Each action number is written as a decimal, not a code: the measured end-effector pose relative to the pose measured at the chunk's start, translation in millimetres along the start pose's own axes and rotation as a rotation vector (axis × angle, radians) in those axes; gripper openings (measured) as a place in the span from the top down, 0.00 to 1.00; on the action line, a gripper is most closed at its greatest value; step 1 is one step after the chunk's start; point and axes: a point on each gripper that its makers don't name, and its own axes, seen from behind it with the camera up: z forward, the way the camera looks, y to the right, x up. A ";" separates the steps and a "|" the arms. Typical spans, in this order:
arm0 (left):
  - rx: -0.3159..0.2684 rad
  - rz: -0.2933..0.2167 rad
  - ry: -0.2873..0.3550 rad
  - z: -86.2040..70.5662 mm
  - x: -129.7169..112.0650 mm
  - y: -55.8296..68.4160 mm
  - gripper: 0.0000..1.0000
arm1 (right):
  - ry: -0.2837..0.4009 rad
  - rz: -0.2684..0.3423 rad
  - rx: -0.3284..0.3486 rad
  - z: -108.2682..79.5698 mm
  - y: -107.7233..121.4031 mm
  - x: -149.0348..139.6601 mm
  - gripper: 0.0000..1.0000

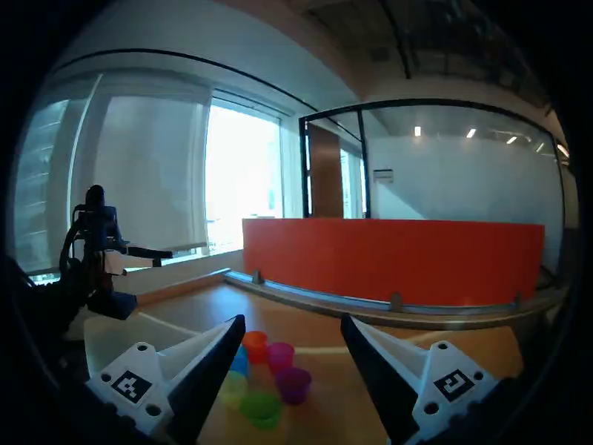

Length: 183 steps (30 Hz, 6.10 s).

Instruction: Pour water

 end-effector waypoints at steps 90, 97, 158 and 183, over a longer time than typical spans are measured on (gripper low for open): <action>-0.240 0.181 -0.624 93.0 -272.9 -11.7 0.00 | -0.565 -0.179 0.218 56.9 -44.8 -249.1 0.00; -0.250 0.182 -0.628 102.3 -274.1 -8.2 0.00 | -0.574 -0.174 0.217 64.3 -46.4 -257.2 0.00; -0.228 0.147 -0.547 119.4 -253.5 3.0 0.14 | -0.519 -0.153 0.215 82.3 -50.8 -250.6 0.07; -0.181 0.130 -0.321 75.4 -135.9 27.5 0.14 | -0.364 -0.161 0.210 57.2 -70.3 -164.3 0.08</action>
